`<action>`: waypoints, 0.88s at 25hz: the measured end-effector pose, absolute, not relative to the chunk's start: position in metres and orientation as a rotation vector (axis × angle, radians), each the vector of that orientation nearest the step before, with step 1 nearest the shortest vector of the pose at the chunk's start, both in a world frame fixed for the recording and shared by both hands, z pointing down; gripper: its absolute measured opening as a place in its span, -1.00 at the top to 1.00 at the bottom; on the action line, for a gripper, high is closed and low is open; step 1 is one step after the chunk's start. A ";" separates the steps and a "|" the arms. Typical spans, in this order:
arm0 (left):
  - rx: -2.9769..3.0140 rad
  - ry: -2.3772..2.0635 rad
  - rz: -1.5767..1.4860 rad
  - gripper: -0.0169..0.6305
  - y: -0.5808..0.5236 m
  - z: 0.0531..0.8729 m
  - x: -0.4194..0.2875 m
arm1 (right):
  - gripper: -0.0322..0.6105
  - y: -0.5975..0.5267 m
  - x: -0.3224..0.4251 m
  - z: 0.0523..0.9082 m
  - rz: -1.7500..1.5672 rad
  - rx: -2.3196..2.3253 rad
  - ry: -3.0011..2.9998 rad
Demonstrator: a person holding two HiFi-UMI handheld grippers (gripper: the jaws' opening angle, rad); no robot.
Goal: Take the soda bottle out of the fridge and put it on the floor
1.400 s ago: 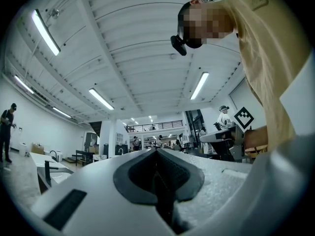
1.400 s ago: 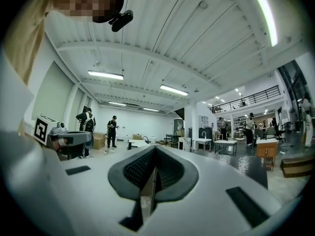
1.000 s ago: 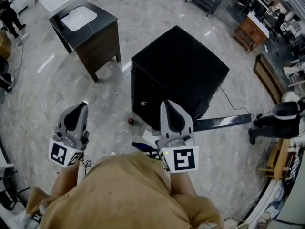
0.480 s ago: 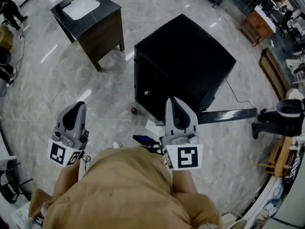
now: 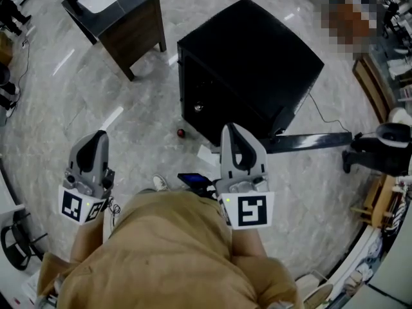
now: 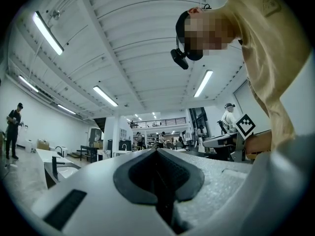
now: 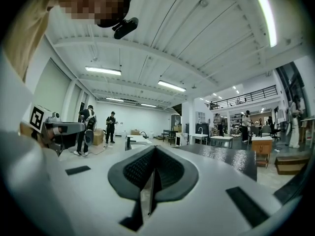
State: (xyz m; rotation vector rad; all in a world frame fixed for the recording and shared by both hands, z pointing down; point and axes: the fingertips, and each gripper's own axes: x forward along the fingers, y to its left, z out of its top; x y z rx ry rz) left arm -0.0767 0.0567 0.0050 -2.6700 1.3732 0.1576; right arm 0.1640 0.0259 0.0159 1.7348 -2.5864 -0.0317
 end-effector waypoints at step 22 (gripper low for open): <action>-2.847 1.202 0.119 0.96 0.050 0.040 -0.019 | 0.90 0.055 0.207 0.043 0.045 1.845 -2.423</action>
